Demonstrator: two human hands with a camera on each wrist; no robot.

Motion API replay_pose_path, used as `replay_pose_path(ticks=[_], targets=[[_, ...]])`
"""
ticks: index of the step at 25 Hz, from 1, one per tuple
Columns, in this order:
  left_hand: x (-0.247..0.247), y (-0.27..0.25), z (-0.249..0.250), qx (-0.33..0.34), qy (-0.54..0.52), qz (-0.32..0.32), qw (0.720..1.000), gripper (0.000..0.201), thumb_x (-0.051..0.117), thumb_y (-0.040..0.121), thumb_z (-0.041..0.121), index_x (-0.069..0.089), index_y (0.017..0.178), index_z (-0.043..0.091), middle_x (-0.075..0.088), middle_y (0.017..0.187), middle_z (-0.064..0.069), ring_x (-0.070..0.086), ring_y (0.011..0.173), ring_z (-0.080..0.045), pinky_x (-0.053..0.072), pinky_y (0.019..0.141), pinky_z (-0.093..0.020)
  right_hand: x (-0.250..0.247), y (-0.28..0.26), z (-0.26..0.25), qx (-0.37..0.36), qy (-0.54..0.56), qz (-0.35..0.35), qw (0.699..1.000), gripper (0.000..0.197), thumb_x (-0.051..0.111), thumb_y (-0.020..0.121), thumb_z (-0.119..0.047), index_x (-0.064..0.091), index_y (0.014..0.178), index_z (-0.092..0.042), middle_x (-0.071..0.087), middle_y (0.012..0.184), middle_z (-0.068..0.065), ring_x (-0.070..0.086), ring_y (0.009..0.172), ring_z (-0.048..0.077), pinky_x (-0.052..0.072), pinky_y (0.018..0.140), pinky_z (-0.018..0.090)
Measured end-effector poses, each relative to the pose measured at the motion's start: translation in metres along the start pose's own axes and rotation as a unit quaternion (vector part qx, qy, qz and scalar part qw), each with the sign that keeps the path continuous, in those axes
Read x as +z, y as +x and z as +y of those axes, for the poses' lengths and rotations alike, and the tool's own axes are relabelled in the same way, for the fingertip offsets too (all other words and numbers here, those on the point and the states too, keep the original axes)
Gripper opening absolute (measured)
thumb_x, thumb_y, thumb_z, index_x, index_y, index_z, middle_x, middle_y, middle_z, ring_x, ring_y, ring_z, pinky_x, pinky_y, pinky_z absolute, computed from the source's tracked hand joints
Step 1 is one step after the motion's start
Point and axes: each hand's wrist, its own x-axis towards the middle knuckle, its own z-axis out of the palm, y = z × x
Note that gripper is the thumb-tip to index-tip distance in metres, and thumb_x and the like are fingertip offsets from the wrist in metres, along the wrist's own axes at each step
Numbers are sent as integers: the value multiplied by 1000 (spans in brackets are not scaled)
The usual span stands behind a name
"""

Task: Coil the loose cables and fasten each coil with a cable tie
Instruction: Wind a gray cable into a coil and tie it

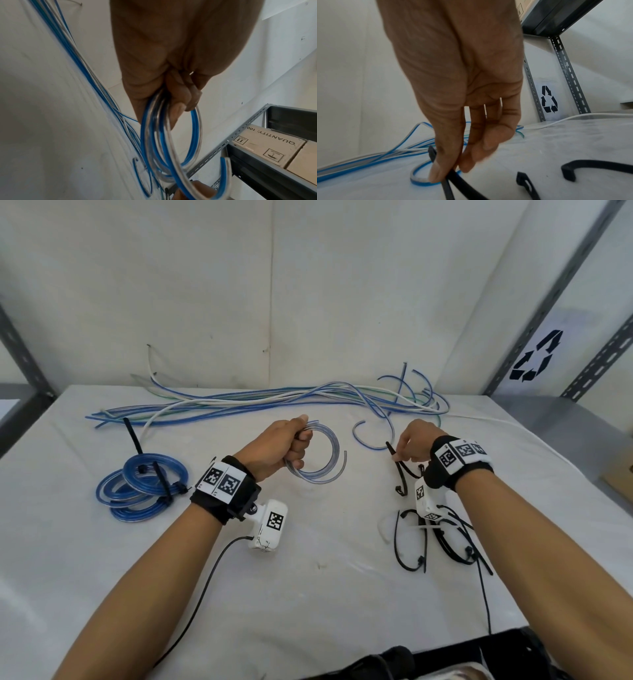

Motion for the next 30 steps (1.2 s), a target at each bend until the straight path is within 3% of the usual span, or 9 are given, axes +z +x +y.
replay_pose_path(ticks=[3, 10, 13, 16, 18, 20, 23, 28, 30], targets=[[-4, 0, 3, 9, -21, 8, 1000, 45, 31, 111, 36, 40, 70, 19, 20, 60, 6, 15, 51, -13, 33, 48, -24, -5, 2, -4, -16, 20, -19, 999, 25, 80, 87, -22, 73, 97, 0, 78, 90, 12, 76, 88, 23, 60, 90, 42], [-16, 0, 8, 24, -69, 26, 997, 45, 30, 111, 36, 38, 70, 20, 19, 59, 7, 13, 54, -16, 33, 48, -24, -19, 8, -20, -44, -82, 67, 993, 25, 83, 82, -27, 73, 90, -6, 74, 79, 8, 73, 85, 26, 60, 85, 41], [-25, 0, 12, 38, -123, 48, 991, 44, 30, 111, 36, 38, 70, 20, 18, 58, 8, 14, 49, -12, 33, 47, -23, -19, 0, -35, -123, 94, 33, 987, 11, 66, 96, -12, 66, 86, -8, 67, 89, 11, 68, 80, 25, 60, 71, 36], [-37, 0, 17, 51, -215, 61, 973, 43, 29, 110, 33, 38, 70, 21, 16, 55, 10, 18, 40, -7, 34, 45, -22, -6, -29, -78, -224, 381, -49, 896, 13, 55, 104, -16, 63, 95, -10, 59, 92, 13, 52, 61, 13, 42, 51, 21], [-45, -2, 19, 56, -264, 68, 960, 43, 28, 109, 31, 39, 69, 21, 17, 53, 10, 16, 39, -6, 34, 45, -21, 2, -42, -107, -282, 468, -95, 832, 25, 60, 99, -35, 69, 108, -13, 63, 94, 10, 42, 60, 9, 32, 53, 18], [-53, -5, 21, 64, -288, 78, 952, 41, 29, 109, 30, 38, 69, 21, 18, 51, 11, 10, 44, -9, 33, 45, -20, 8, -49, -125, -327, 492, -127, 797, 35, 66, 89, -39, 72, 116, -17, 67, 100, 5, 40, 64, 8, 29, 56, 19], [-63, -8, 23, 75, -304, 86, 946, 40, 30, 108, 30, 37, 70, 20, 10, 59, 8, 7, 49, -11, 32, 46, -20, 19, -48, -138, -339, 478, -80, 807, 25, 73, 90, -25, 73, 115, -20, 70, 88, -14, 49, 67, 3, 28, 59, 22], [-58, -8, 23, 64, -271, 79, 957, 44, 29, 110, 32, 40, 69, 20, 20, 52, 10, 19, 39, -6, 34, 46, -21, 31, -43, -156, -340, 497, -42, 798, 14, 74, 92, -20, 74, 99, -7, 74, 84, 6, 40, 62, 14, 30, 55, 24], [-56, -8, 24, 62, -244, 88, 964, 44, 28, 110, 34, 40, 70, 19, 20, 53, 9, 19, 40, -6, 35, 47, -21, 32, -42, -156, -347, 473, -15, 810, 19, 74, 92, -16, 73, 102, 0, 76, 83, 6, 56, 62, 14, 43, 59, 20]])
